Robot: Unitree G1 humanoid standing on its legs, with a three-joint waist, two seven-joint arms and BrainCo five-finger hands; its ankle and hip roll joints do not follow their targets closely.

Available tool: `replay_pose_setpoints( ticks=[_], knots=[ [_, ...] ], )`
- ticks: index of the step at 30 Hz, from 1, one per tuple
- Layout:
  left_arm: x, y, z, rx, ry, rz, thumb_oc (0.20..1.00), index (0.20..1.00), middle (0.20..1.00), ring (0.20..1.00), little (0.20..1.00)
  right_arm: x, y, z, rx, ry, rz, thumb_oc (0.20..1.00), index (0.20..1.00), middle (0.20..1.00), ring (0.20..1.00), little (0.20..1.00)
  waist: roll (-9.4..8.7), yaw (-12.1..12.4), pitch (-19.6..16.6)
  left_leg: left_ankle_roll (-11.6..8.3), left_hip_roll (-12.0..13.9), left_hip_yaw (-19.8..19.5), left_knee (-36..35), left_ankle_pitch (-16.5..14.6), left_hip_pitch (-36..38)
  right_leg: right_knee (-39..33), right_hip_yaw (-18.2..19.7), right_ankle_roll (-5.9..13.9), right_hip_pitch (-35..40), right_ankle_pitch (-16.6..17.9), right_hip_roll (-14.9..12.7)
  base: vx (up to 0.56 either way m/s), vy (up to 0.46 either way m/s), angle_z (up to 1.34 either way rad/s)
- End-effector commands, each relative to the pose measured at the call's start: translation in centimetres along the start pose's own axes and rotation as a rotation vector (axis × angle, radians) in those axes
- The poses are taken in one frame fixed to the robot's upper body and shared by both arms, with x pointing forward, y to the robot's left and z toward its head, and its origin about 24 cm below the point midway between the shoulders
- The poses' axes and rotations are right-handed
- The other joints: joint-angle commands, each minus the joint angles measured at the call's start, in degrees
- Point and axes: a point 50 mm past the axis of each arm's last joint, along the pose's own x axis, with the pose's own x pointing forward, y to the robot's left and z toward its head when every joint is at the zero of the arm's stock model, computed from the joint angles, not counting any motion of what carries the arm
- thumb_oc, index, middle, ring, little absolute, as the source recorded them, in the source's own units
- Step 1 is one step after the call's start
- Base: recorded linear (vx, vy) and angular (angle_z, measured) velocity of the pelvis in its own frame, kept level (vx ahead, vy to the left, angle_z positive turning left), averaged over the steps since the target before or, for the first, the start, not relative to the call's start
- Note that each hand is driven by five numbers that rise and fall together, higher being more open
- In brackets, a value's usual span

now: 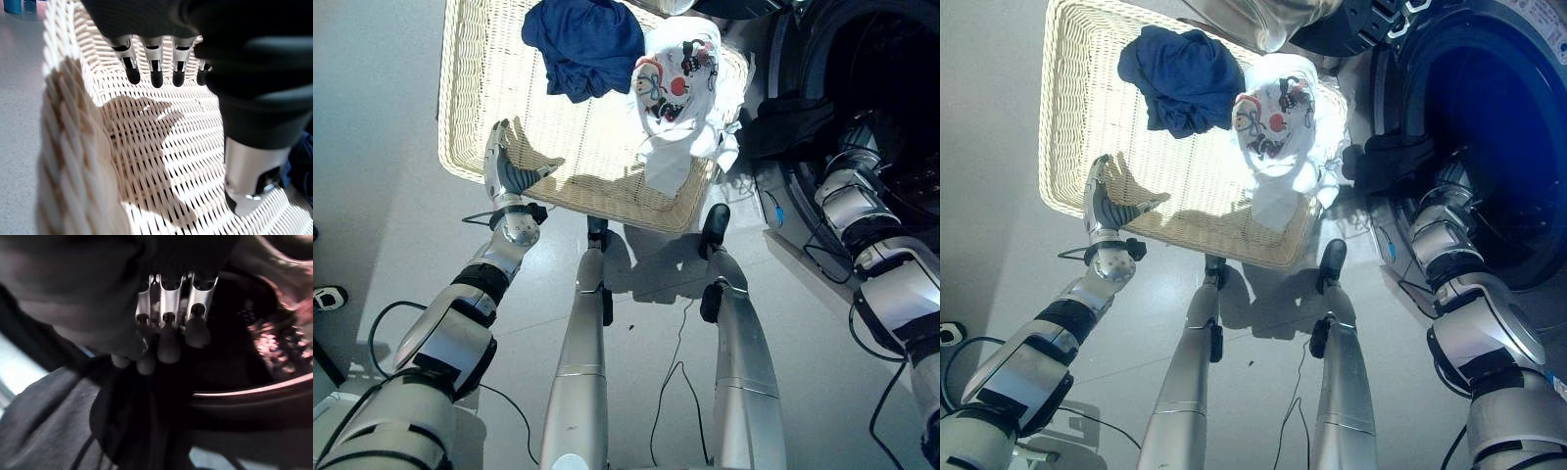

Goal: Put the clothes into the washing machine.

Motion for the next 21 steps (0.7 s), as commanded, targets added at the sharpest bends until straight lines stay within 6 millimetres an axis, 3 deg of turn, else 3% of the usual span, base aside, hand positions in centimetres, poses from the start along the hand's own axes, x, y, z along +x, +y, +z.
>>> replay_pose_setpoints(
  ticks=[1, 13, 14, 15, 16, 18, 19, 21],
  knots=[
    [0.1, 0.6, 0.2, -0.051, -0.005, 0.070, 1.000, 1.000, 1.000, 1.000, 1.000, 1.6, -2.8, -0.9, 0.004, -0.005, -0.133, 0.200, 0.200, 0.200, 0.200, 0.200, 2.17, -1.4, -1.2, 5.59, -6.4, 2.2, 1.8, -2.0, -1.1, -5.3, -4.7, 3.46, 1.8, 5.5, 5.4, 0.00, 0.000, 0.00],
    [0.4, 0.9, 0.2, -0.047, -0.009, 0.072, 1.000, 1.000, 1.000, 1.000, 1.000, 1.4, -2.7, 0.6, -0.018, -0.106, -0.141, 0.200, 0.200, 0.200, 0.200, 0.200, 1.87, -1.5, -1.2, 5.49, -6.2, 2.3, 1.6, -2.2, -1.0, -5.3, -4.8, 3.60, 1.9, 5.1, 5.3, 0.00, 0.000, 0.00],
    [0.4, 0.9, 0.3, -0.046, -0.011, 0.074, 1.000, 1.000, 1.000, 1.000, 1.000, 1.3, -2.8, 1.2, -0.062, -0.177, -0.151, 0.680, 0.680, 0.680, 0.680, 0.680, 1.83, -1.5, -1.2, 5.55, -6.3, 2.3, 1.6, -2.2, -1.1, -5.4, -4.9, 3.62, 1.9, 5.2, 5.3, 0.00, 0.000, 0.00],
    [0.4, 0.9, 0.3, -0.045, -0.012, 0.075, 1.000, 1.000, 1.000, 1.000, 1.000, 1.2, -2.7, 1.7, -0.082, -0.223, -0.149, 0.909, 0.909, 0.909, 0.909, 0.909, 1.77, -1.5, -1.2, 5.55, -6.3, 2.3, 1.6, -2.2, -1.3, -5.5, -5.0, 3.67, 1.8, 5.3, 5.2, 0.00, 0.000, 0.00],
    [0.4, 0.9, 0.3, -0.045, -0.013, 0.075, 1.000, 1.000, 1.000, 1.000, 1.000, 1.0, -2.6, 2.7, -0.121, -0.305, -0.142, 1.000, 1.000, 1.000, 1.000, 1.000, 1.70, -1.6, -1.2, 5.55, -6.3, 2.2, 1.5, -2.1, -1.4, -5.6, -5.0, 3.71, 1.6, 5.4, 5.2, 0.00, 0.000, 0.00],
    [0.4, 1.0, 0.3, -0.045, -0.013, 0.076, 1.000, 1.000, 1.000, 1.000, 1.000, 0.9, -2.5, 3.3, -0.146, -0.355, -0.140, 1.000, 1.000, 1.000, 1.000, 1.000, 1.66, -1.6, -1.2, 5.53, -6.3, 2.2, 1.4, -2.1, -1.4, -5.6, -5.1, 3.73, 1.5, 5.4, 5.2, 0.00, 0.000, 0.00],
    [0.5, 0.9, 0.4, -0.045, -0.018, 0.074, 1.000, 1.000, 1.000, 1.000, 1.000, 0.1, -1.8, 5.0, -0.255, -0.515, -0.106, 1.000, 1.000, 1.000, 1.000, 1.000, 1.50, -1.6, -1.2, 5.51, -6.3, 2.3, 1.3, -1.9, -1.5, -5.6, -5.1, 3.72, 1.5, 5.3, 5.3, 0.00, 0.000, 0.00],
    [0.5, 0.8, 0.5, -0.046, -0.021, 0.072, 1.000, 1.000, 1.000, 1.000, 1.000, -0.2, -1.4, 5.0, -0.279, -0.541, -0.087, 1.000, 1.000, 1.000, 1.000, 1.000, 1.49, -1.6, -1.2, 5.54, -6.3, 2.3, 1.4, -1.9, -1.6, -5.5, -5.1, 3.69, 1.4, 5.2, 5.3, 0.00, 0.000, 0.00]
  ],
)
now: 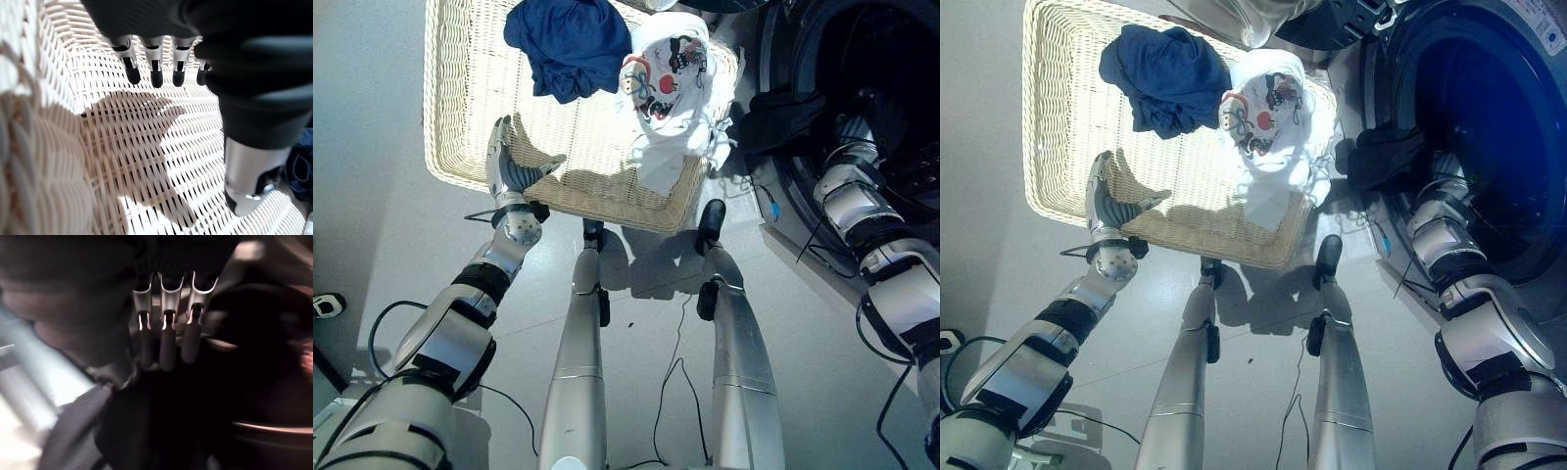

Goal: Put the clothes into the washing machine.

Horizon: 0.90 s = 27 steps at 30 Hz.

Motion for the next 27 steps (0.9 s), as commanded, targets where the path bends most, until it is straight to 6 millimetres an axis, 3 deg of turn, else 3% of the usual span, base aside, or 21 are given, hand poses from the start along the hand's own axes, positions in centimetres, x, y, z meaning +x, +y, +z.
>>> replay_pose_setpoints(
  ticks=[1, 12, 20, 27],
  knots=[
    [0.4, 0.9, 0.0, -0.025, -0.002, 0.074, 1.000, 1.000, 1.000, 1.000, 1.000, 1.0, -1.2, 0.8, -0.134, -0.175, -0.030, 1.000, 1.000, 1.000, 1.000, 1.000, 1.51, -0.9, -1.2, 5.56, -6.5, 2.2, 1.9, -1.9, -1.4, -4.6, -5.2, 3.82, 1.5, 5.0, 4.9, 0.00, 0.000, 0.00],
    [0.0, -0.3, 0.8, -0.059, -0.032, 0.061, 1.000, 1.000, 1.000, 1.000, 1.000, -1.6, 2.3, -0.5, -0.268, -0.214, 0.159, 1.000, 1.000, 1.000, 1.000, 1.000, 2.93, -0.5, -1.2, 5.83, -6.9, 2.8, 1.9, -1.5, -2.3, -4.5, -5.2, 3.28, 0.7, 4.8, 5.2, 0.00, 0.000, 0.00],
    [0.1, -0.7, 1.6, -0.086, -0.045, 0.054, 1.000, 1.000, 1.000, 1.000, 1.000, -1.9, 2.9, -1.6, -0.378, -0.152, 0.238, 1.000, 1.000, 1.000, 1.000, 1.000, 3.78, -0.5, -1.2, 5.54, -6.8, 3.4, 2.0, -1.1, -3.0, -4.4, -4.7, 3.31, 0.1, 5.0, 5.2, 0.00, 0.000, 0.00],
    [0.4, -0.6, 2.0, -0.100, -0.052, 0.055, 1.000, 1.000, 1.000, 1.000, 1.000, -1.1, 2.2, -2.6, -0.642, -0.149, 0.235, 1.000, 1.000, 1.000, 1.000, 1.000, 4.33, -0.2, -1.2, 5.53, -6.7, 3.3, 2.1, -0.6, -3.9, -4.3, -4.6, 3.21, -0.8, 5.3, 5.1, 0.00, 0.000, 0.00]
  ],
)
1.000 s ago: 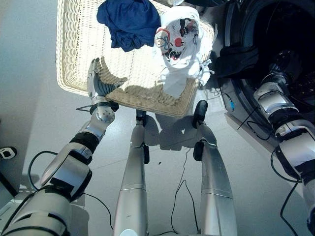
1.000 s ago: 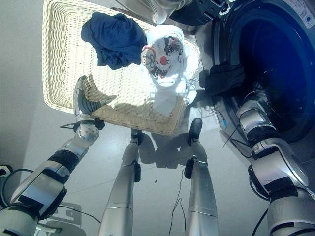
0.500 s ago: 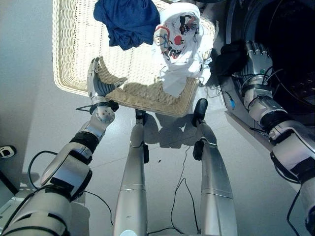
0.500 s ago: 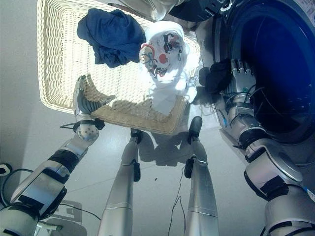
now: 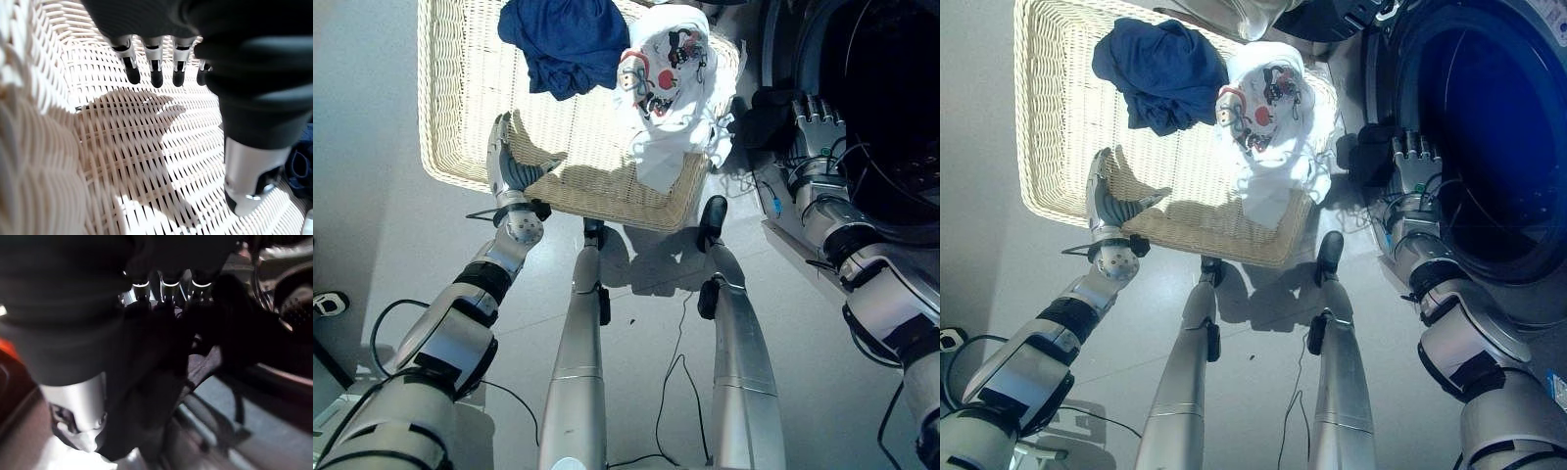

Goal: Put the clothes into the washing machine.

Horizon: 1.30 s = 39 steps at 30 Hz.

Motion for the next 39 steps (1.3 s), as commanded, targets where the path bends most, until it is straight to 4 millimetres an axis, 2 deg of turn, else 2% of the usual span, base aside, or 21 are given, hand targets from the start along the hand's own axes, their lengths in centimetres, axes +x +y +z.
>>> replay_pose_setpoints(
  ticks=[1, 2, 3, 4, 5, 12, 16, 22, 28, 30, 31, 34, 35, 37, 38, 39],
  knots=[
    [0.4, -0.5, 1.4, -0.075, -0.027, 0.037, 1.000, 1.000, 1.000, 1.000, 1.000, 0.4, -0.5, -3.4, -0.279, 0.059, 0.020, 1.000, 1.000, 1.000, 1.000, 1.000, 4.42, -0.6, -1.2, 5.52, -6.8, 2.2, 2.2, -0.5, -3.5, -4.1, -5.4, 3.18, 0.2, 5.1, 5.2, 0.00, 0.000, 0.00],
    [0.4, -0.5, 1.5, -0.075, -0.028, 0.037, 1.000, 1.000, 1.000, 1.000, 1.000, 0.5, -0.6, -3.4, -0.288, 0.060, 0.018, 1.000, 1.000, 1.000, 1.000, 1.000, 4.43, -0.6, -1.2, 5.52, -6.8, 2.1, 2.2, -0.5, -3.5, -4.1, -5.3, 3.19, 0.1, 5.1, 5.2, 0.00, 0.000, 0.00],
    [0.4, -0.5, 1.5, -0.075, -0.029, 0.038, 1.000, 1.000, 1.000, 1.000, 1.000, 0.6, -0.9, -3.6, -0.325, 0.063, 0.008, 0.777, 0.777, 0.777, 0.777, 0.777, 4.45, -0.6, -1.2, 5.54, -6.8, 2.1, 2.1, -0.4, -3.7, -4.2, -5.3, 3.22, 0.0, 5.2, 5.2, 0.00, 0.000, 0.00],
    [0.5, -0.4, 1.5, -0.077, -0.030, 0.039, 1.000, 1.000, 1.000, 1.000, 1.000, 0.8, -1.2, -3.8, -0.361, 0.060, -0.001, 0.307, 0.307, 0.307, 0.307, 0.307, 4.47, -0.6, -1.2, 5.56, -6.8, 2.0, 2.1, -0.4, -3.8, -4.2, -5.3, 3.24, -0.1, 5.3, 5.2, 0.00, 0.000, 0.00],
    [0.6, -0.3, 1.6, -0.080, -0.031, 0.041, 1.000, 1.000, 1.000, 1.000, 1.000, 1.0, -1.5, -3.9, -0.392, 0.062, -0.010, 0.200, 0.200, 0.200, 0.200, 0.200, 4.55, -0.5, -1.2, 5.56, -6.8, 2.0, 2.0, -0.3, -3.9, -4.3, -5.2, 3.23, -0.2, 5.3, 5.3, 0.00, 0.000, 0.00],
    [1.0, 0.1, 1.9, -0.110, -0.035, 0.061, 1.000, 1.000, 1.000, 1.000, 1.000, 2.0, -3.3, -3.7, -0.507, 0.013, -0.099, 0.200, 0.200, 0.200, 0.200, 0.200, 4.59, -0.5, -1.2, 5.55, -7.0, 1.7, 2.1, -0.2, -4.9, -4.4, -5.0, 3.18, -1.1, 5.4, 5.5, 0.00, 0.000, 0.00],
    [0.9, 0.2, 2.0, -0.124, -0.041, 0.074, 1.000, 1.000, 1.000, 1.000, 1.000, 2.0, -3.6, -3.7, -0.519, -0.008, -0.117, 0.200, 0.200, 0.200, 0.200, 0.200, 4.49, -0.4, -1.2, 5.63, -7.1, 1.5, 2.1, -0.1, -5.3, -4.5, -5.0, 3.11, -1.3, 5.5, 5.6, 0.00, 0.000, 0.00],
    [0.7, 0.3, 1.9, -0.127, -0.041, 0.081, 1.000, 1.000, 1.000, 1.000, 1.000, 1.8, -3.2, -3.7, -0.487, -0.014, -0.113, 0.200, 0.200, 0.200, 0.200, 0.200, 4.51, -0.3, -1.2, 5.76, -7.2, 1.3, 2.3, -0.1, -5.3, -4.5, -5.0, 3.06, -1.2, 5.4, 5.6, 0.00, 0.000, 0.00],
    [0.6, 0.4, 1.7, -0.129, -0.036, 0.087, 1.000, 1.000, 1.000, 1.000, 1.000, 1.4, -2.6, -4.3, -0.316, 0.051, -0.110, 0.200, 0.200, 0.200, 0.200, 0.200, 4.59, -0.2, -1.2, 5.91, -7.4, 1.3, 2.6, -0.2, -5.4, -4.3, -5.2, 3.01, -1.2, 5.5, 5.4, 0.00, 0.000, 0.00],
    [0.6, 0.4, 1.6, -0.133, -0.033, 0.086, 1.000, 1.000, 1.000, 1.000, 1.000, 1.3, -2.6, -4.6, -0.196, 0.097, -0.118, 0.200, 0.200, 0.200, 0.200, 0.200, 4.73, -0.2, -1.2, 5.95, -7.3, 1.3, 2.7, -0.2, -5.4, -4.1, -5.1, 2.96, -1.2, 5.5, 5.3, 0.00, 0.000, 0.00],
    [0.6, 0.3, 1.7, -0.135, -0.032, 0.085, 1.000, 1.000, 1.000, 1.000, 1.000, 1.3, -2.5, -4.7, -0.008, 0.166, -0.129, 0.200, 0.200, 0.200, 0.200, 0.200, 4.81, -0.2, -1.2, 5.95, -7.3, 1.3, 2.7, -0.2, -5.4, -3.9, -5.1, 2.96, -1.4, 5.5, 5.4, 0.00, 0.000, 0.00],
    [0.5, 0.3, 1.6, -0.137, -0.029, 0.084, 1.000, 1.000, 1.000, 1.000, 1.000, 1.2, -2.6, -4.5, 0.238, 0.249, -0.165, 0.200, 0.200, 0.200, 0.200, 0.200, 4.78, -0.3, -1.2, 5.87, -7.3, 1.3, 3.0, -0.5, -5.4, -3.7, -5.0, 3.02, -1.4, 5.4, 5.3, 0.00, 0.000, 0.00],
    [0.5, 0.4, 1.5, -0.141, -0.026, 0.086, 1.000, 1.000, 1.000, 1.000, 1.000, 1.2, -2.7, -4.4, 0.421, 0.319, -0.196, 0.200, 0.200, 0.200, 0.200, 0.200, 4.73, -0.4, -1.2, 5.82, -7.4, 1.2, 3.1, -0.8, -5.3, -3.7, -4.9, 3.09, -1.4, 5.3, 5.3, 0.00, 0.000, 0.00],
    [0.4, 0.4, 1.4, -0.141, -0.025, 0.087, 1.000, 1.000, 1.000, 1.000, 1.000, 1.2, -2.8, -4.3, 0.495, 0.346, -0.205, 0.200, 0.200, 0.200, 0.200, 0.200, 4.65, -0.5, -1.2, 5.78, -7.3, 1.3, 3.2, -0.9, -5.2, -3.6, -4.8, 3.16, -1.4, 5.2, 5.3, 0.00, 0.000, 0.00],
    [0.2, 0.4, 1.3, -0.141, -0.022, 0.093, 1.000, 1.000, 1.000, 1.000, 1.000, 1.1, -2.7, -4.4, 0.716, 0.450, -0.223, 0.200, 0.200, 0.200, 0.200, 0.200, 4.39, -0.7, -1.2, 5.71, -7.2, 1.4, 3.2, -1.2, -5.0, -3.6, -4.7, 3.24, -1.3, 5.1, 5.4, 0.00, 0.000, 0.00],
    [0.0, 0.4, 1.1, -0.143, -0.019, 0.098, 1.000, 1.000, 1.000, 1.000, 1.000, 0.8, -2.4, -4.6, 0.809, 0.496, -0.219, 0.200, 0.200, 0.200, 0.200, 0.200, 4.32, -0.9, -1.2, 5.61, -7.1, 1.6, 3.2, -1.4, -4.9, -3.6, -4.6, 3.31, -1.3, 5.0, 5.4, 0.00, 0.000, 0.00]
  ],
)
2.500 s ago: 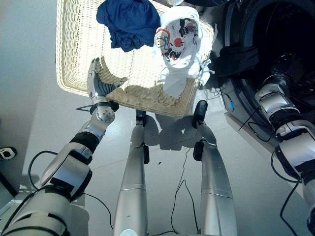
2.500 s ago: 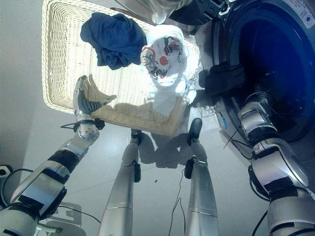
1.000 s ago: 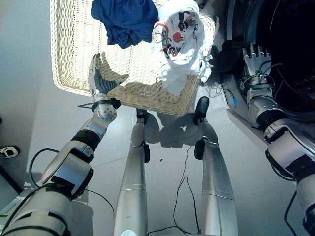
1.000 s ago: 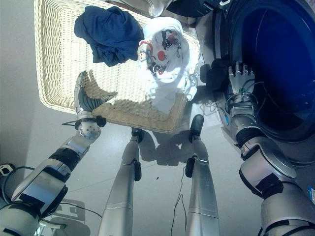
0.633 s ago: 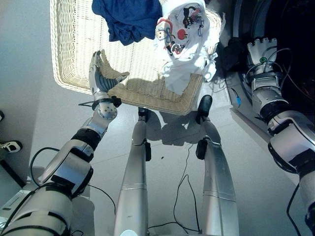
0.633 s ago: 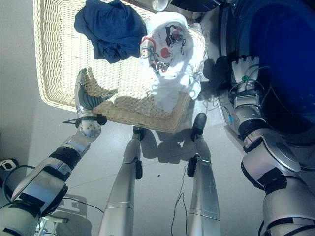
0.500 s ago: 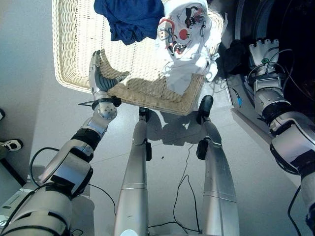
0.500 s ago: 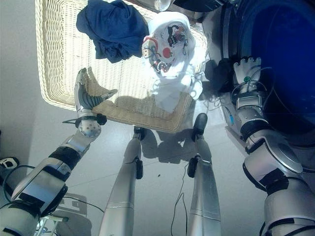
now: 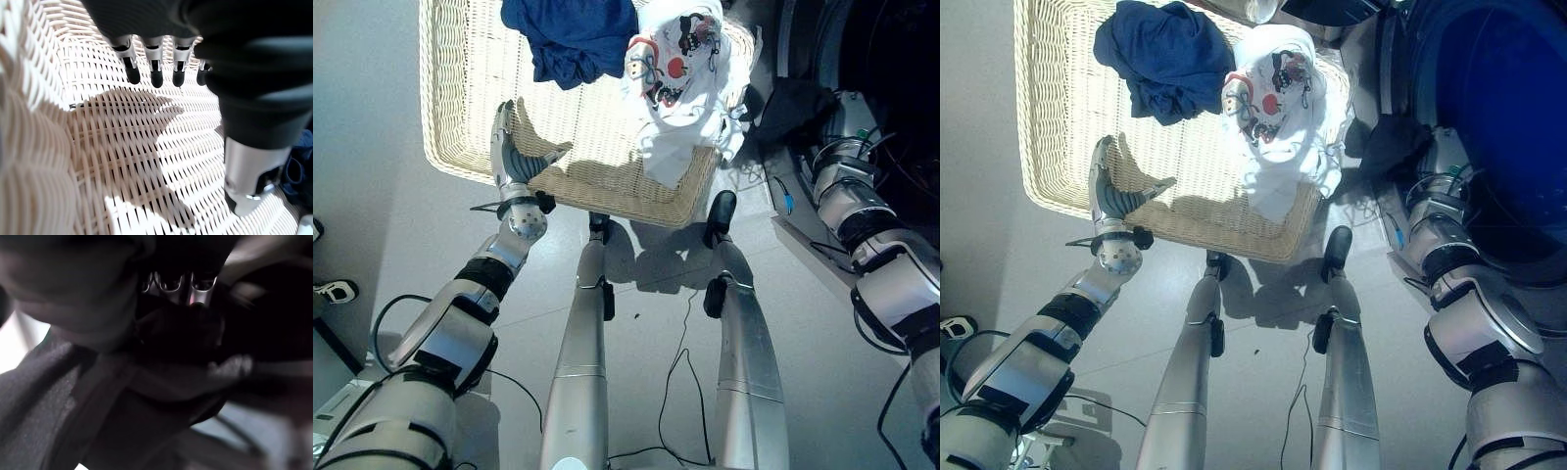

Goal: Put the clothes into the washing machine.

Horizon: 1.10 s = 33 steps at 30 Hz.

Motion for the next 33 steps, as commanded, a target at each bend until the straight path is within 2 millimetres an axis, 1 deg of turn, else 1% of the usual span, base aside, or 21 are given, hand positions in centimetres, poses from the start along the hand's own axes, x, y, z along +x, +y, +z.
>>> replay_pose_setpoints(
  ticks=[1, 3, 4, 6, 7, 9, 11, 12, 13, 14, 15, 16, 17, 19, 22, 23, 24, 29, 30, 32, 33],
  knots=[
    [-0.4, 0.5, -0.1, -0.083, 0.015, 0.081, 1.000, 1.000, 1.000, 1.000, 1.000, 0.2, -0.9, -1.6, 0.231, 0.155, -0.063, 0.200, 0.200, 0.200, 0.200, 0.200, 4.07, -2.2, -1.1, 5.54, -6.9, 1.3, 2.3, -1.6, -2.5, -4.6, -5.2, 3.72, 1.4, 4.5, 5.3, 0.00, 0.000, 0.00],
    [-0.7, 0.6, -0.4, -0.085, 0.020, 0.089, 1.000, 1.000, 1.000, 1.000, 1.000, 0.0, -1.0, -2.8, 0.401, 0.274, -0.080, 0.200, 0.200, 0.200, 0.200, 0.200, 3.93, -2.4, -1.1, 5.33, -6.6, 1.6, 2.4, -1.9, -2.4, -4.3, -5.2, 3.76, 1.4, 4.3, 5.2, 0.00, 0.016, 0.00],
    [-0.7, 0.6, -0.4, -0.084, 0.021, 0.090, 1.000, 1.000, 1.000, 1.000, 1.000, -0.1, -1.1, -2.9, 0.416, 0.283, -0.083, 0.200, 0.200, 0.200, 0.200, 0.200, 3.91, -2.4, -1.1, 5.32, -6.6, 1.6, 2.4, -1.9, -2.3, -4.3, -5.2, 3.76, 1.4, 4.3, 5.2, 0.00, 0.000, 0.00],
    [-0.8, 1.0, -0.7, -0.083, 0.025, 0.100, 1.000, 1.000, 1.000, 1.000, 1.000, -0.1, -1.4, -4.3, 0.535, 0.378, -0.110, 0.200, 0.200, 0.200, 0.200, 0.200, 3.73, -2.6, -1.1, 5.12, -6.3, 1.8, 2.1, -2.1, -2.1, -4.4, -5.2, 3.78, 1.5, 4.2, 5.2, 0.00, 0.000, 0.00],
    [-0.8, 1.0, -0.7, -0.082, 0.025, 0.101, 1.000, 1.000, 1.000, 1.000, 1.000, -0.1, -1.5, -4.5, 0.542, 0.388, -0.116, 0.200, 0.200, 0.200, 0.200, 0.200, 3.67, -2.6, -1.1, 5.09, -6.2, 1.8, 2.1, -2.1, -2.1, -4.4, -5.2, 3.77, 1.5, 4.1, 5.2, 0.00, 0.000, 0.00],
    [-0.6, 1.6, -0.9, -0.073, 0.031, 0.108, 1.000, 1.000, 1.000, 1.000, 1.000, 0.4, -2.9, -6.3, 0.613, 0.504, -0.213, 0.200, 0.200, 0.200, 0.200, 0.200, 3.21, -2.7, -1.1, 4.86, -5.9, 1.6, 2.3, -2.4, -1.8, -4.2, -5.1, 3.78, 1.8, 4.1, 5.4, 0.00, -0.011, -0.02],
    [-0.5, 1.8, -1.0, -0.069, 0.031, 0.109, 1.000, 1.000, 1.000, 1.000, 1.000, 0.7, -3.6, -6.7, 0.635, 0.527, -0.245, 0.200, 0.200, 0.200, 0.200, 0.200, 3.08, -2.8, -1.1, 4.83, -5.9, 1.6, 2.4, -2.5, -1.8, -4.3, -5.0, 3.78, 1.8, 4.1, 5.5, 0.00, 0.000, 0.00],
    [-0.4, 2.1, -1.1, -0.064, 0.030, 0.110, 1.000, 1.000, 1.000, 1.000, 1.000, 1.1, -4.7, -7.2, 0.675, 0.558, -0.310, 0.200, 0.200, 0.200, 0.200, 0.200, 2.86, -2.8, -1.1, 4.74, -5.7, 1.5, 2.5, -2.7, -1.8, -4.3, -5.0, 3.85, 1.9, 4.1, 5.5, -0.01, -0.089, -0.03],
    [-0.7, 3.0, -1.8, -0.038, 0.024, 0.111, 1.000, 1.000, 1.000, 1.000, 1.000, 2.1, -8.2, -8.8, 0.832, 0.621, -0.531, 0.200, 0.200, 0.200, 0.200, 0.200, 2.01, -2.9, -1.1, 4.55, -5.2, 1.0, 2.8, -3.3, -1.7, -4.5, -5.1, 4.06, 2.5, 4.1, 5.5, -0.01, -0.110, -0.05],
    [-0.9, 3.2, -2.1, -0.031, 0.021, 0.112, 1.000, 1.000, 1.000, 1.000, 1.000, 2.3, -9.2, -9.2, 0.871, 0.626, -0.597, 0.200, 0.200, 0.200, 0.200, 0.200, 1.74, -2.9, -1.1, 4.55, -5.2, 0.8, 2.7, -3.5, -1.6, -4.6, -5.2, 4.12, 2.7, 4.0, 5.6, -0.02, -0.131, -0.07],
    [-1.3, 3.6, -2.6, -0.021, 0.019, 0.116, 1.000, 1.000, 1.000, 1.000, 1.000, 2.6, -11.3, -9.8, 0.944, 0.620, -0.727, 0.200, 0.200, 0.200, 0.200, 0.200, 1.15, -3.0, -1.1, 4.59, -5.1, 0.6, 2.4, -3.6, -1.5, -5.0, -5.5, 4.22, 3.0, 4.1, 5.8, -0.01, -0.074, -0.06],
    [-1.9, 3.9, -3.0, -0.017, 0.019, 0.120, 1.000, 1.000, 1.000, 1.000, 1.000, 2.8, -12.6, -9.9, 0.993, 0.598, -0.801, 0.200, 0.200, 0.200, 0.200, 0.200, 0.74, -3.3, -1.1, 4.60, -5.0, 0.5, 2.1, -3.6, -1.3, -5.2, -5.5, 4.31, 3.3, 4.2, 6.0, -0.01, -0.058, -0.06],
    [-2.0, 4.0, -3.1, -0.014, 0.018, 0.122, 1.000, 1.000, 1.000, 1.000, 1.000, 2.9, -13.3, -9.8, 1.007, 0.578, -0.840, 0.200, 0.200, 0.200, 0.200, 0.200, 0.55, -3.4, -1.1, 4.61, -4.9, 0.5, 2.0, -3.7, -1.2, -5.3, -5.5, 4.35, 3.4, 4.3, 6.1, -0.02, -0.021, -0.04],
    [-2.6, 4.7, -3.6, -0.002, 0.012, 0.123, 1.000, 1.000, 1.000, 1.000, 1.000, 3.2, -15.4, -9.0, 1.045, 0.504, -0.917, 0.200, 0.200, 0.200, 0.200, 0.200, -0.39, -4.2, -1.1, 4.66, -4.7, 0.8, 1.6, -3.9, -0.3, -5.9, -5.3, 4.42, 4.3, 4.3, 6.5, 0.00, 0.000, 0.00],
    [-2.1, 5.2, -3.5, 0.021, -0.011, 0.108, 1.000, 1.000, 1.000, 1.000, 1.000, 3.5, -16.7, -8.2, 1.037, 0.447, -0.922, 0.373, 0.373, 0.373, 0.373, 0.373, -1.10, -4.6, -1.1, 4.64, -4.6, 1.0, 1.4, -4.0, 0.6, -6.1, -5.2, 4.39, 5.1, 4.0, 6.6, 0.00, 0.000, 0.00],
    [-1.9, 5.2, -3.3, 0.034, -0.029, 0.094, 1.000, 1.000, 1.000, 1.000, 1.000, 3.8, -17.0, -8.0, 1.010, 0.426, -0.892, 0.805, 0.805, 0.805, 0.805, 0.805, -1.38, -4.8, -1.1, 4.57, -4.5, 1.1, 1.3, -4.0, 1.0, -6.1, -5.3, 4.37, 5.6, 3.8, 6.6, 0.00, 0.000, 0.00],
    [-1.4, 5.2, -2.9, 0.043, -0.057, 0.067, 1.000, 1.000, 1.000, 1.000, 1.000, 4.3, -17.1, -8.0, 0.967, 0.408, -0.801, 1.000, 1.000, 1.000, 1.000, 1.000, -1.64, -4.8, -1.1, 4.49, -4.6, 1.0, 1.3, -4.0, 1.6, -6.2, -5.4, 4.40, 6.3, 3.7, 6.5, 0.00, 0.000, 0.00],
    [-0.8, 4.6, -1.6, 0.087, -0.148, 0.004, 1.000, 1.000, 1.000, 1.000, 1.000, 4.9, -16.4, -7.8, 0.821, 0.403, -0.666, 1.000, 1.000, 1.000, 1.000, 1.000, -1.50, -4.3, -1.1, 4.52, -4.9, 0.7, 1.6, -4.1, 1.8, -6.1, -5.7, 4.33, 6.7, 3.5, 6.1, 0.00, 0.000, 0.00],
    [-0.7, 3.8, -0.8, 0.135, -0.220, -0.041, 1.000, 1.000, 1.000, 1.000, 1.000, 5.1, -15.4, -7.3, 0.701, 0.387, -0.571, 1.000, 1.000, 1.000, 1.000, 1.000, -1.28, -4.0, -1.1, 4.62, -5.3, 0.4, 1.8, -4.1, 1.8, -6.1, -5.8, 4.18, 6.7, 3.6, 6.0, 0.00, 0.000, 0.00],
    [-0.5, 3.1, 0.1, 0.175, -0.276, -0.067, 1.000, 1.000, 1.000, 1.000, 1.000, 5.3, -14.5, -6.7, 0.635, 0.388, -0.515, 1.000, 1.000, 1.000, 1.000, 1.000, -0.84, -3.6, -1.1, 4.69, -5.5, 0.3, 2.0, -4.1, 1.8, -5.9, -5.9, 4.09, 6.6, 3.4, 5.8, 0.00, 0.000, 0.00],
    [0.2, 2.8, 1.2, 0.236, -0.346, -0.064, 1.000, 1.000, 1.000, 1.000, 1.000, 5.5, -13.2, -6.0, 0.490, 0.384, -0.412, 1.000, 1.000, 1.000, 1.000, 1.000, -0.38, -3.3, -1.1, 4.78, -5.7, 0.4, 2.1, -4.1, 1.7, -5.8, -6.1, 4.04, 6.5, 3.4, 5.6, 0.00, 0.000, 0.00]
  ],
)
